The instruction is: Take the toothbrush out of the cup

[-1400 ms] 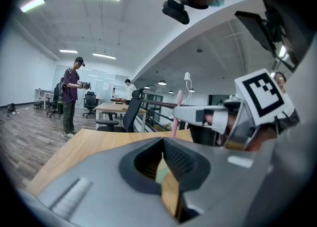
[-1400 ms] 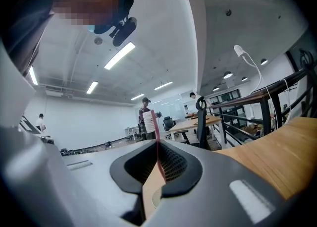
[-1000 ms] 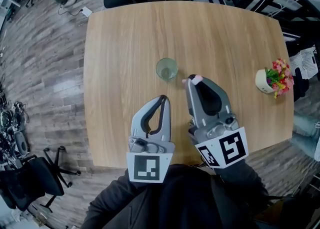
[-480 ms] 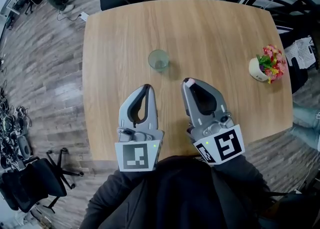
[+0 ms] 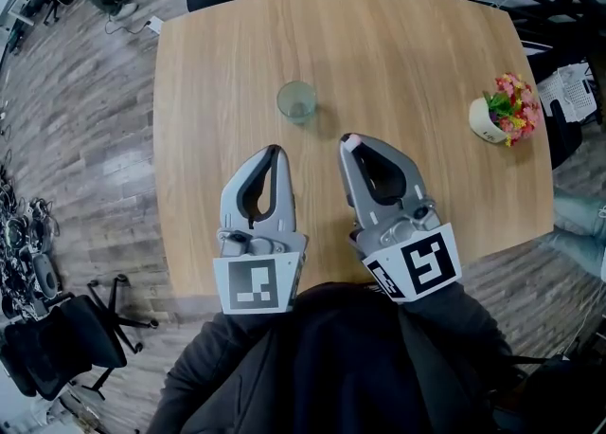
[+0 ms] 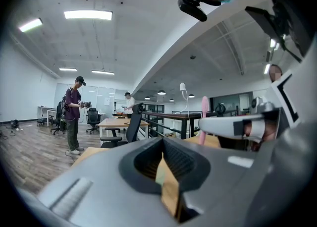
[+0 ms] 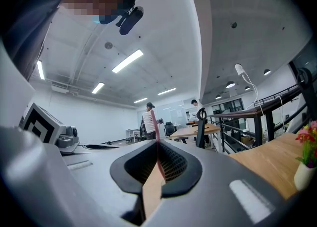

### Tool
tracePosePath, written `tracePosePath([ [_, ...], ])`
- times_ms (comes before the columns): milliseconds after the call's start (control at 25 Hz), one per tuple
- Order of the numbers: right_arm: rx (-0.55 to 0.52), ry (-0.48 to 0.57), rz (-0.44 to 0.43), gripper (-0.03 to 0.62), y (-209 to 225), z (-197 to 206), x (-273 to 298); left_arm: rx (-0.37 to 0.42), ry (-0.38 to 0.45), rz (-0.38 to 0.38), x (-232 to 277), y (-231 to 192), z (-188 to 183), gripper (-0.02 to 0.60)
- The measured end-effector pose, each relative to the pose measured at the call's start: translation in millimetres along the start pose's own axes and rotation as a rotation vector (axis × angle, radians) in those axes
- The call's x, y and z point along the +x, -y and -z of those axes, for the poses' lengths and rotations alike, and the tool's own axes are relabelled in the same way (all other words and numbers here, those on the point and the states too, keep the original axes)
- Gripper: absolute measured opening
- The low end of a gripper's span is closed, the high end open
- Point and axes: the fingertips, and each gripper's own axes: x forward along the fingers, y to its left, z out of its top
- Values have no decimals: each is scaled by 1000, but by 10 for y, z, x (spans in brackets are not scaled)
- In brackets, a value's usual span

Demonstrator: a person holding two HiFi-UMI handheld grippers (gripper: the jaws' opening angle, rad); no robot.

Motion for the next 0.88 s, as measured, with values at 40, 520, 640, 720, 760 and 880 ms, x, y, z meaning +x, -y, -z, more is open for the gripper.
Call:
tracePosePath([
  [40,-2,-2,-3,11,-8,0,10,1,-1,0,1,-1,-2,8],
  [520,-2,4,-14,11,-24,-15,44,8,3,3,11,15,-11,8],
  [640,-4,3,-14,11,-18,-1,37,10,5,7,16,30,0,8],
  [720,-6,0,-14,11,-15,2,39,9,3,8,22,32,4,8],
  [760,-7,1,-15,11,-17,-4,39,9,2,9,22,33,1,8],
  [880,-10,1,-16,11,-23,-15,35,10,7,12,19,40,-13,8],
])
